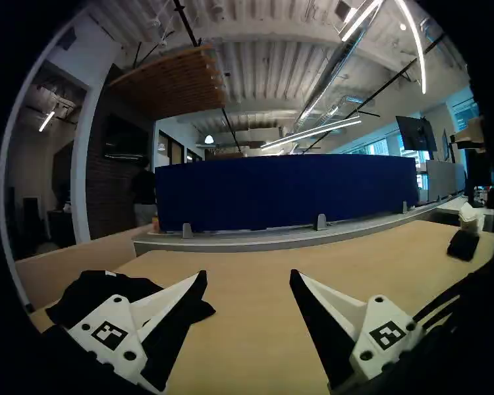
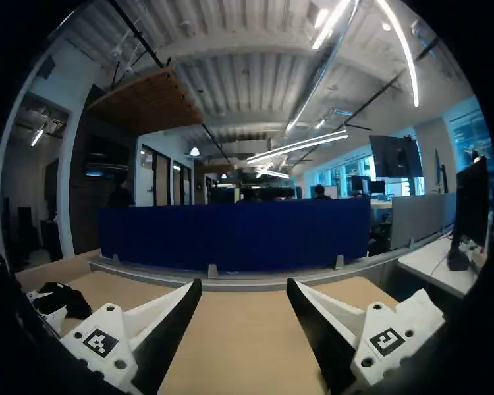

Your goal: Fold towel

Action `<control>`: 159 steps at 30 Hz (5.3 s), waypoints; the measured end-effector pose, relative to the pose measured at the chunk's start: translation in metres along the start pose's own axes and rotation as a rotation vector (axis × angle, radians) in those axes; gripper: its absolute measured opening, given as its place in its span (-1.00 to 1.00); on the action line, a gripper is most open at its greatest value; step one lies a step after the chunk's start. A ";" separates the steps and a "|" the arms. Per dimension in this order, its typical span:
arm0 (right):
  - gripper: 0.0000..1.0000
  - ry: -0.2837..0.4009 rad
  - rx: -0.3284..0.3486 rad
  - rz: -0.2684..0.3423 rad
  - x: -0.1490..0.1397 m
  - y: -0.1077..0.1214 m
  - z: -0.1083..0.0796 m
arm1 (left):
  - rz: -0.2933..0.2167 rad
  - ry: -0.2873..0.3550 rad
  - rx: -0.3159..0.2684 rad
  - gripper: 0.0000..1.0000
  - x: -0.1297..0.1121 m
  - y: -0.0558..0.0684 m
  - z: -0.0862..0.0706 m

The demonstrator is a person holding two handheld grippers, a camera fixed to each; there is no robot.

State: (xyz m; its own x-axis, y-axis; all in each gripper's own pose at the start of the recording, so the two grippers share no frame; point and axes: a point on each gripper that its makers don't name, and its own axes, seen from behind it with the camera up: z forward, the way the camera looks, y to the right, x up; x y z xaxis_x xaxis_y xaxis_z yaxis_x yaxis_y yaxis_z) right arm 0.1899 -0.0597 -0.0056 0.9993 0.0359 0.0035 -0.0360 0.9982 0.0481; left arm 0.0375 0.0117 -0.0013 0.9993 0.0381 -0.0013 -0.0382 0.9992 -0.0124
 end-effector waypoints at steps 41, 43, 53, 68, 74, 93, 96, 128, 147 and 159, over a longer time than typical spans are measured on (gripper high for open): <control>1.00 0.041 -0.011 -0.043 0.018 0.034 0.005 | -0.047 -0.008 0.011 0.87 -0.029 -0.007 0.003; 1.00 0.050 -0.017 -0.047 0.020 0.040 0.004 | -0.046 -0.008 0.011 0.87 -0.029 -0.007 0.003; 1.00 0.060 -0.047 -0.099 -0.006 0.063 0.004 | -0.046 -0.008 0.011 0.88 -0.029 -0.007 0.004; 0.99 0.019 -0.057 -0.048 -0.103 0.080 0.004 | -0.046 -0.008 0.011 0.87 -0.029 -0.008 0.003; 0.99 0.005 -0.054 -0.013 -0.132 0.079 0.002 | -0.046 -0.008 0.011 0.87 -0.029 -0.008 0.003; 0.99 0.024 -0.072 0.028 -0.167 0.089 -0.001 | -0.046 -0.008 0.011 0.87 -0.029 -0.008 0.003; 1.00 0.024 -0.074 0.034 -0.172 0.088 -0.001 | -0.046 -0.008 0.011 0.87 -0.029 -0.008 0.003; 1.00 0.003 -0.054 -0.036 -0.186 0.070 0.000 | -0.046 -0.008 0.011 0.88 -0.028 -0.008 0.003; 1.00 0.001 -0.057 -0.037 -0.189 0.072 -0.001 | -0.046 -0.008 0.011 0.87 -0.029 -0.007 0.002; 1.00 0.001 -0.057 -0.037 -0.189 0.072 -0.001 | -0.046 -0.008 0.011 0.88 -0.030 -0.007 0.001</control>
State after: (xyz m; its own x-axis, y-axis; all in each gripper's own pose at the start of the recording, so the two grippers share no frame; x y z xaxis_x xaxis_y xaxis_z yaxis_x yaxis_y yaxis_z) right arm -0.0016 0.0050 -0.0042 1.0000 -0.0006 0.0014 0.0006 1.0000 -0.0091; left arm 0.0081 0.0032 -0.0004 0.9999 -0.0080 0.0067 0.0080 1.0000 -0.0014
